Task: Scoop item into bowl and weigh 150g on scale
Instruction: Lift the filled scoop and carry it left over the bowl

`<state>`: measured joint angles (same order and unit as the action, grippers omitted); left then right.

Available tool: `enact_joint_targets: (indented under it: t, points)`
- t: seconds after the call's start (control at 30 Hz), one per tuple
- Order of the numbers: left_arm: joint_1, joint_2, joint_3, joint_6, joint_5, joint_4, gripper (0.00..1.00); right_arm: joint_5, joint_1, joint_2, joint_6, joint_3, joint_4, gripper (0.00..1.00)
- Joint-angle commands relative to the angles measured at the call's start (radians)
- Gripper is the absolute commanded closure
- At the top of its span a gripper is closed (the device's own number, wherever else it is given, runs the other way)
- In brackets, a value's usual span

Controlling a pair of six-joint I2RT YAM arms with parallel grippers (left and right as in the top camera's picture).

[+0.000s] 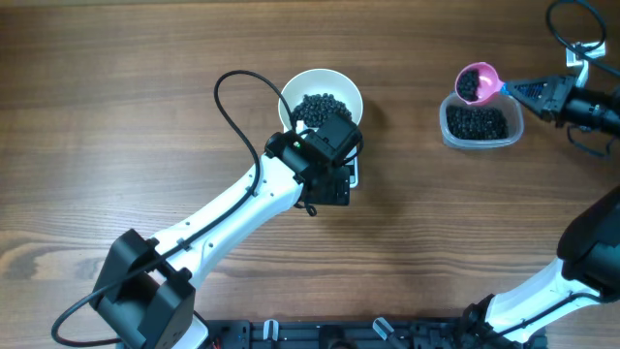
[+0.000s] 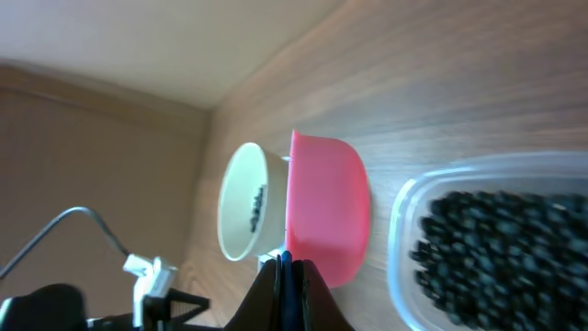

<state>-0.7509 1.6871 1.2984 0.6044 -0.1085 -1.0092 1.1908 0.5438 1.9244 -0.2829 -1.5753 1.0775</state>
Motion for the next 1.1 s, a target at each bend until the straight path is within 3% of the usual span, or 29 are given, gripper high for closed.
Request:
enact_joint_targets:
  t: [0.0,0.5,0.63,0.77,0.83,0.87,0.93,1.07]
  points:
    - [-0.006,0.008,-0.006,0.010,-0.020,0.000,0.00,0.089,-0.036,-0.023,-0.029,-0.020,0.005,0.96]
    - [-0.006,0.008,-0.006,0.010,-0.020,0.000,0.00,0.079,-0.467,-0.023,-0.028,-0.020,-0.183,0.96]
    - [-0.006,0.008,-0.006,0.010,-0.020,0.000,0.00,-0.123,-0.571,-0.023,-0.027,-0.020,-0.231,0.96]
    - [-0.006,0.008,-0.006,0.010,-0.020,0.000,0.00,-0.137,-0.645,-0.023,-0.028,-0.020,-0.285,0.96]
    - [-0.006,0.008,-0.006,0.010,-0.020,0.000,0.00,-0.247,-0.681,-0.023,-0.026,-0.020,-0.306,0.96]
    - [-0.006,0.008,-0.006,0.010,-0.020,0.000,0.00,-0.326,-0.689,-0.023,0.023,-0.020,-0.321,0.96]
    - [-0.006,0.008,-0.006,0.010,-0.020,0.000,0.00,-0.380,-0.690,-0.023,0.270,-0.020,-0.341,0.96]
    - [-0.006,0.008,-0.006,0.010,-0.020,-0.001,0.00,-0.367,-0.702,-0.040,0.081,-0.021,-0.366,0.96]
